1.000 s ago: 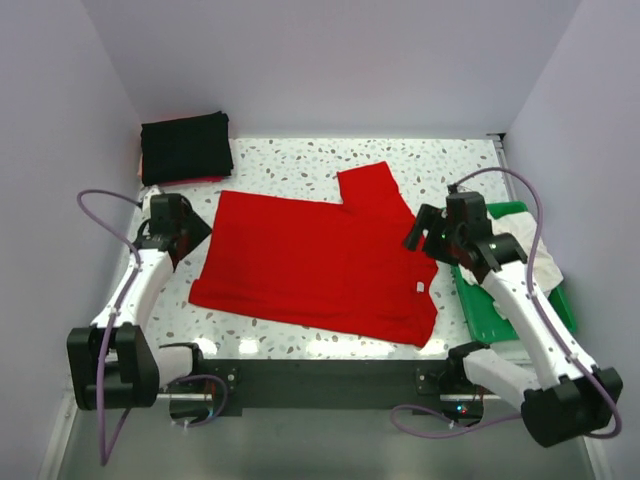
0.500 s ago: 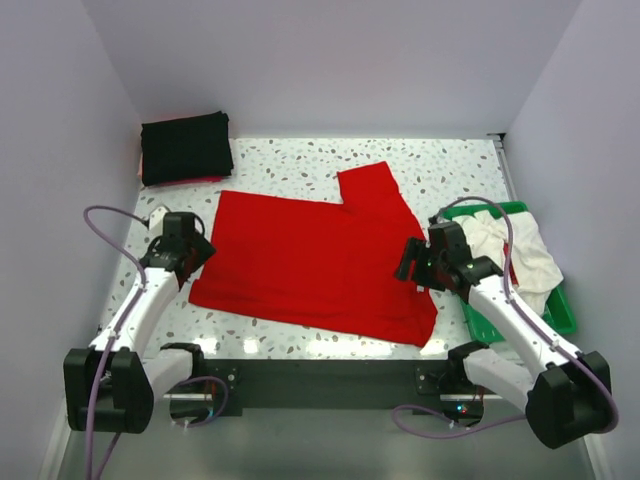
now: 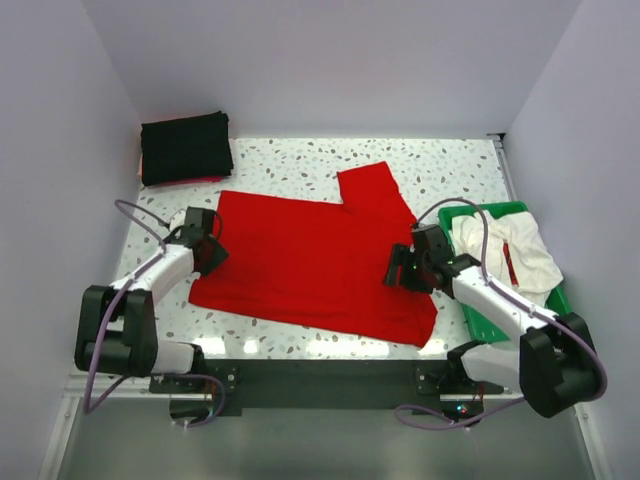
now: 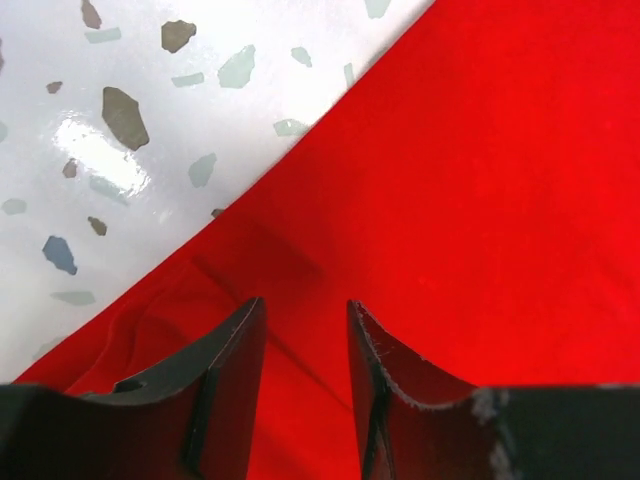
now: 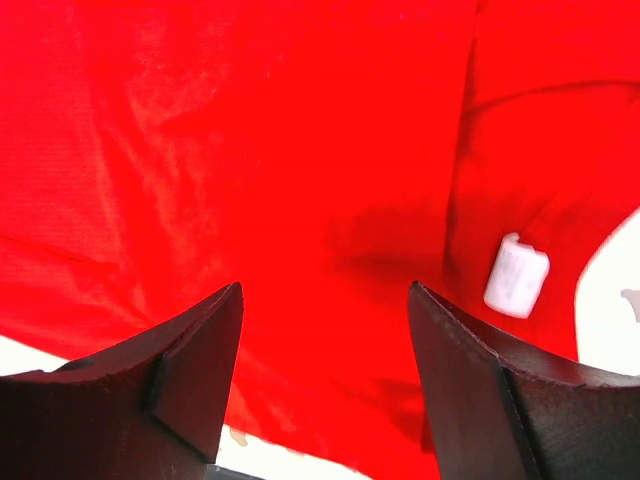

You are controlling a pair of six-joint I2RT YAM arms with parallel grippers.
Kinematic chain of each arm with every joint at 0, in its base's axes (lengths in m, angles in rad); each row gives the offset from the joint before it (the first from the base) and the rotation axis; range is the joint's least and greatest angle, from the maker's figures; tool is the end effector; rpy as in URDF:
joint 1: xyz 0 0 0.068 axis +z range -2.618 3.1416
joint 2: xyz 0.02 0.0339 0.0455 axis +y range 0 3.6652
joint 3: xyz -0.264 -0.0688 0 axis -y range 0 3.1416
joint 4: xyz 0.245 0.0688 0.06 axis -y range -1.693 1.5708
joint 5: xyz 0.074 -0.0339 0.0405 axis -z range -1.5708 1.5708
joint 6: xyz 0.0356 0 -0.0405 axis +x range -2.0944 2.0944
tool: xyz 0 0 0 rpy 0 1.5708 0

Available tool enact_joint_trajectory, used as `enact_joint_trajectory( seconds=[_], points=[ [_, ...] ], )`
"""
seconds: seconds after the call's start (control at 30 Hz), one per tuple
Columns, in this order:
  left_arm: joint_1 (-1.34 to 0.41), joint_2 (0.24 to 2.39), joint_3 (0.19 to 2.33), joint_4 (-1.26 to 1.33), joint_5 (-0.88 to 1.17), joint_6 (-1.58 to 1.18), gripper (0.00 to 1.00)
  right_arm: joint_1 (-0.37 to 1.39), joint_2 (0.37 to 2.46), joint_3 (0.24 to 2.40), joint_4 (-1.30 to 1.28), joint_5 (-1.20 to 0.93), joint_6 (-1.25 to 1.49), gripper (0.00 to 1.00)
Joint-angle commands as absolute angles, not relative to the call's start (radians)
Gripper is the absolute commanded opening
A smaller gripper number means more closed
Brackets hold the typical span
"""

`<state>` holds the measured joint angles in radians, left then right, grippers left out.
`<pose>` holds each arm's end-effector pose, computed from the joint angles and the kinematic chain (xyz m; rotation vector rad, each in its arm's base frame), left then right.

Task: Fold and stack the t-shirts
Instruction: Fold the tshirt

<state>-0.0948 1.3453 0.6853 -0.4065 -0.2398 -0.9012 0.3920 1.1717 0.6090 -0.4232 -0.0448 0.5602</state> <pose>0.2435 -0.0147 0.1729 -1.0889 2.3481 -0.0445 0.2001 0.0844 0.1855 0.2018 2.6036 0.4123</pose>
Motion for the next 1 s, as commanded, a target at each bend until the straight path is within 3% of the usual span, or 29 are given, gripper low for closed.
enact_joint_trajectory(
  seconds=[0.0,0.3,0.57,0.67,0.8,0.93,0.97],
  points=[
    [-0.1,1.408,0.747,-0.333,-0.252,-0.92,0.41,0.396,1.23,0.624,-0.341,-0.041,0.56,0.7],
    [-0.094,1.612,0.833,-0.322,-0.284,-0.946,0.39,0.394,1.387,0.696,-0.318,-0.052,0.549,0.7],
    [-0.028,1.661,0.899,-0.301,-0.241,-0.916,0.4,0.394,1.462,0.732,-0.302,-0.043,0.555,0.71],
    [-0.028,1.612,0.893,-0.308,-0.252,-0.897,0.45,0.394,1.453,0.729,-0.298,-0.04,0.551,0.72],
    [-0.026,1.487,0.865,-0.36,-0.285,-0.899,0.63,0.394,1.424,0.724,-0.304,-0.031,0.546,0.72],
    [-0.015,1.385,0.831,-0.37,-0.282,-0.882,0.66,0.394,1.384,0.716,-0.311,-0.032,0.538,0.72],
    [-0.015,1.375,0.825,-0.379,-0.281,-0.873,0.61,0.396,1.382,0.713,-0.308,-0.035,0.538,0.72]
  ],
)
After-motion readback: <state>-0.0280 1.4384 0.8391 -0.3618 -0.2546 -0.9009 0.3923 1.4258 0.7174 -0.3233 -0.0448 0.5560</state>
